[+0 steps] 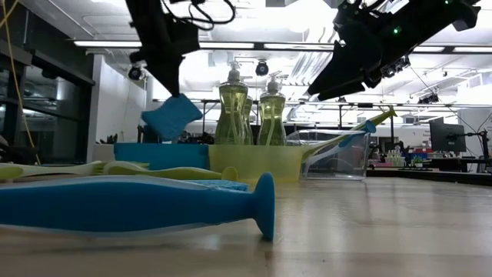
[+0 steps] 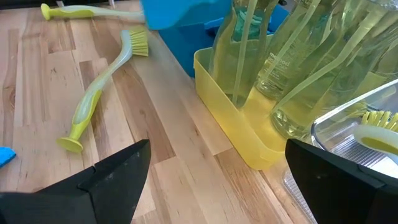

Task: Pick & Place Kitchen Sink Supplies
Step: Put the blue sponge into the blue bin

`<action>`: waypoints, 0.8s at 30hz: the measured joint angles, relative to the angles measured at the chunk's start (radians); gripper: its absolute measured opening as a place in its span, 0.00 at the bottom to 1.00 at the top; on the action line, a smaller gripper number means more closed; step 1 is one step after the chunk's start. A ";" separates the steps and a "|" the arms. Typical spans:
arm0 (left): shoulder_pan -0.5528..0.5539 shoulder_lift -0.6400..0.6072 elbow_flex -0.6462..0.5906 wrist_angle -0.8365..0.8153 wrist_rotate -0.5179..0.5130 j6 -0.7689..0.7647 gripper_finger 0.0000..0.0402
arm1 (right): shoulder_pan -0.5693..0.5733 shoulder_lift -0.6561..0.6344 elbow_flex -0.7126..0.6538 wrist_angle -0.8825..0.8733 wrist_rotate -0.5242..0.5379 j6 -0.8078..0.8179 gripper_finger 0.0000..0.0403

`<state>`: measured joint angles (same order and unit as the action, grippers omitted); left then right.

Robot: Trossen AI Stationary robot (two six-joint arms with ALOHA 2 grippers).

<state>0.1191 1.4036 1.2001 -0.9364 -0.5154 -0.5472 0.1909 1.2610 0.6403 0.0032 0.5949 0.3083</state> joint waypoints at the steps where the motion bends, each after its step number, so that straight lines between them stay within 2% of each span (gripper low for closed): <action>1: 0.030 -0.005 0.000 0.016 0.017 0.028 0.00 | 0.000 0.000 0.000 -0.001 0.000 0.001 0.91; 10: 0.309 -0.029 -0.001 0.135 0.144 0.179 0.00 | 0.000 0.003 0.000 -0.003 0.005 0.003 0.91; 15: 0.442 -0.024 -0.070 0.349 0.327 0.223 0.00 | 0.000 0.003 0.000 -0.003 0.008 0.005 0.91; 18: 0.511 -0.024 -0.117 0.418 0.414 0.214 0.00 | 0.000 0.003 0.000 -0.003 0.008 0.005 0.91; 24: 0.599 -0.023 -0.200 0.485 0.458 0.140 0.00 | 0.000 0.003 0.000 -0.002 0.008 0.005 0.91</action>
<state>0.7177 1.3805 0.9999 -0.4511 -0.0569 -0.4069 0.1909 1.2644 0.6399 0.0010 0.6025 0.3138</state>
